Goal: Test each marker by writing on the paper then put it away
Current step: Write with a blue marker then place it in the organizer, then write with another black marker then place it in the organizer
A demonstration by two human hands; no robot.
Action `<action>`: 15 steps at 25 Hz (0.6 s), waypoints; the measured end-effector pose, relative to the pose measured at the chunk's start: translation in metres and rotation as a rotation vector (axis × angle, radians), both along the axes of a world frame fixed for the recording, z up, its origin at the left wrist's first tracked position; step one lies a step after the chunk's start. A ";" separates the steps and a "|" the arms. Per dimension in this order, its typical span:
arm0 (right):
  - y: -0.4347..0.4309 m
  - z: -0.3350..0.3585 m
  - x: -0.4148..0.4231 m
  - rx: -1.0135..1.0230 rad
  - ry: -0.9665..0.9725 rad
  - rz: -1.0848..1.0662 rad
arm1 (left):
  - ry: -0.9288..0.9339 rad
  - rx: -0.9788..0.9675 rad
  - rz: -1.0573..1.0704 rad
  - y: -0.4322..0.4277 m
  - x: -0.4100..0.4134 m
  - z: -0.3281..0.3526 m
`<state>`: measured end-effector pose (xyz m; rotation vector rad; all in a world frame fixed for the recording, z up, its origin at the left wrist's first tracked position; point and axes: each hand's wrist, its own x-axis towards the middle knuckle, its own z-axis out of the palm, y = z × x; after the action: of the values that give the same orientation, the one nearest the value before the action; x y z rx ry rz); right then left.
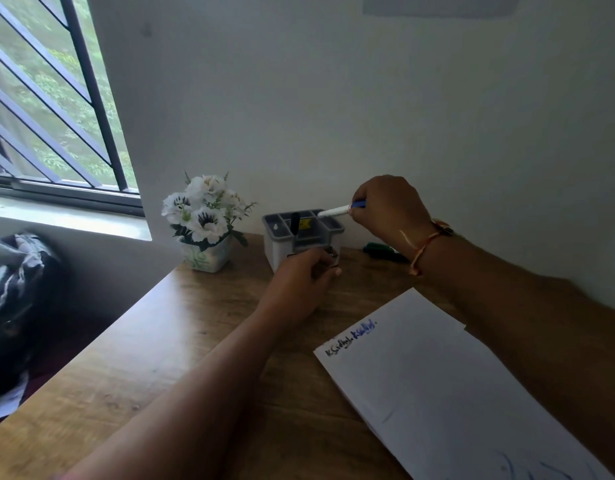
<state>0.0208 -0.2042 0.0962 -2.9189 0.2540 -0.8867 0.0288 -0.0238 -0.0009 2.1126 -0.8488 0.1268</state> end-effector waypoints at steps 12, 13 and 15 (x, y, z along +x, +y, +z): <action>-0.007 -0.014 -0.004 0.228 0.041 0.022 | -0.018 0.020 -0.025 0.002 0.000 -0.001; -0.014 -0.016 -0.008 0.245 0.044 0.007 | -0.021 0.025 -0.027 0.001 0.000 -0.001; -0.034 -0.027 -0.016 0.239 0.084 -0.045 | -0.023 0.034 -0.033 0.001 0.000 -0.003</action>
<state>0.0052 -0.2386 0.0695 -2.7402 0.4036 -0.6859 0.0284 -0.0233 -0.0035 2.1314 -0.9050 0.1207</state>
